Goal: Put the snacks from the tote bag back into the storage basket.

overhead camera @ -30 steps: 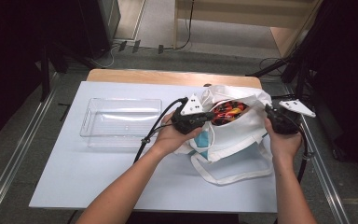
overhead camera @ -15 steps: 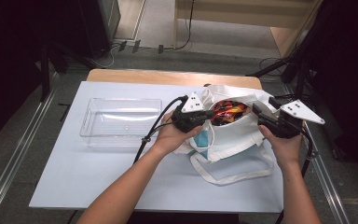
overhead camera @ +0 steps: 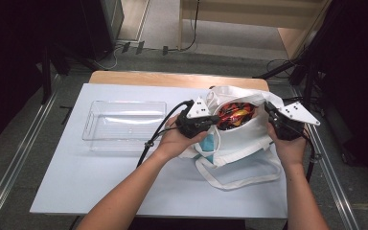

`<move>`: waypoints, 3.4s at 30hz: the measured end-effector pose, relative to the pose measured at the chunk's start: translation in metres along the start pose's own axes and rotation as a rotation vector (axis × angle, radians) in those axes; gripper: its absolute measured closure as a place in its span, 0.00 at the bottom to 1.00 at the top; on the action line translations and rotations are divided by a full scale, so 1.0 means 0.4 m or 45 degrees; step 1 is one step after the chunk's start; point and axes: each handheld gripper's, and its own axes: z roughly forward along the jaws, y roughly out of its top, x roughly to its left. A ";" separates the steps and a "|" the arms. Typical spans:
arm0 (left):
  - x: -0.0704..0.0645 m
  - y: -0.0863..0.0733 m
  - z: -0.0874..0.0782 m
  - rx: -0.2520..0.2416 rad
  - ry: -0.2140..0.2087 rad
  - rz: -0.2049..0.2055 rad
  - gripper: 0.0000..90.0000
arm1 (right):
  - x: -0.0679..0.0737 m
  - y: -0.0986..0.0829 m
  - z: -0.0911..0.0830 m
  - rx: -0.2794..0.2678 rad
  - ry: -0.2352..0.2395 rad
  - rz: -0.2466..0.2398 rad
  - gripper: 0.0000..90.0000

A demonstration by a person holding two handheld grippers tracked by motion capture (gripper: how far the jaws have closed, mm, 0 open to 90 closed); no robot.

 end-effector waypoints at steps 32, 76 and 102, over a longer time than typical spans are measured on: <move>0.007 -0.039 -0.052 -0.110 0.206 -0.331 0.44 | -0.040 -0.139 0.078 0.169 -0.006 0.455 0.63; -0.138 -0.103 -0.035 0.011 0.438 -0.385 0.34 | -0.028 -0.216 -0.048 0.135 -0.328 0.511 0.36; -0.077 -0.162 0.054 0.096 0.476 -0.465 0.88 | -0.005 -0.251 -0.102 0.310 -0.060 0.518 1.00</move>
